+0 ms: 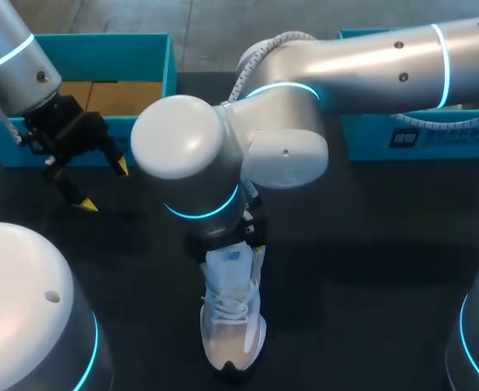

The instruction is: Take the shoe out of the shoebox, open the shoe tongue, remove and reinsert the insole, then place the shoe into the shoebox

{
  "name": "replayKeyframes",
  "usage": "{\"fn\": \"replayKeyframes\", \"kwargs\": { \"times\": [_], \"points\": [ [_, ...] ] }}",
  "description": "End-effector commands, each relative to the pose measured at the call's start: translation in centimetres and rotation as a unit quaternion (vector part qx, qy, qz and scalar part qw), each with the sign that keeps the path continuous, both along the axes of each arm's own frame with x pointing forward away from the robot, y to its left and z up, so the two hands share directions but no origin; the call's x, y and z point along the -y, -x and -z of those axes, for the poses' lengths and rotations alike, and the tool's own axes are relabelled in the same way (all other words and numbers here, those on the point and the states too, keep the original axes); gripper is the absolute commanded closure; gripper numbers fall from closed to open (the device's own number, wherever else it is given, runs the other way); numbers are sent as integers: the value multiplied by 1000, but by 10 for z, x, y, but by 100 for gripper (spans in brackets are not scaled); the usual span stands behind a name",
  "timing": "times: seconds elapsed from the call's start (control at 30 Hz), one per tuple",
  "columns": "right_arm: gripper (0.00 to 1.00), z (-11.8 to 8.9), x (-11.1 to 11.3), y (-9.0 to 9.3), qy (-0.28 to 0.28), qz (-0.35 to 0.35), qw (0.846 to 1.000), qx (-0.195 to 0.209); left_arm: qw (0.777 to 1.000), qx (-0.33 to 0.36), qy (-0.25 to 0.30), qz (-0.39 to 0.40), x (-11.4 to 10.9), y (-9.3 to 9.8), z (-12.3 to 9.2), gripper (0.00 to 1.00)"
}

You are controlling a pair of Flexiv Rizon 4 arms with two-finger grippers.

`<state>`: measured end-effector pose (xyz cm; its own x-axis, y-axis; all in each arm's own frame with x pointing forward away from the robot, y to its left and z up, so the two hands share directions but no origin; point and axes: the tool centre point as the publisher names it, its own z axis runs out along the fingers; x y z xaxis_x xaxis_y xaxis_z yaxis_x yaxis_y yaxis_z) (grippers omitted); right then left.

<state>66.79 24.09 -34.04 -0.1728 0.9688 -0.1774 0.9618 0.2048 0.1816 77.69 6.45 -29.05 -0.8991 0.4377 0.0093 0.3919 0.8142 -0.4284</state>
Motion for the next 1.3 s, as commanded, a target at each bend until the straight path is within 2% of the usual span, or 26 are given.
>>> {"fn": "replayKeyframes", "kwargs": {
  "times": [0.03, 0.93, 1.3],
  "points": [
    [0, 5, -3, 5, -51, 233, 971, 31, 1000, 1, -2, -2, 0, -1, 1, 0],
    [0, 0, -22, 28, -36, 284, 958, 19, 1000, -4, -11, -7, 0, -9, 6, 0],
    [0, -6, -20, 34, -65, 294, 953, 33, 1000, -4, -13, -8, 1, -10, 6, 0]
  ]
}}
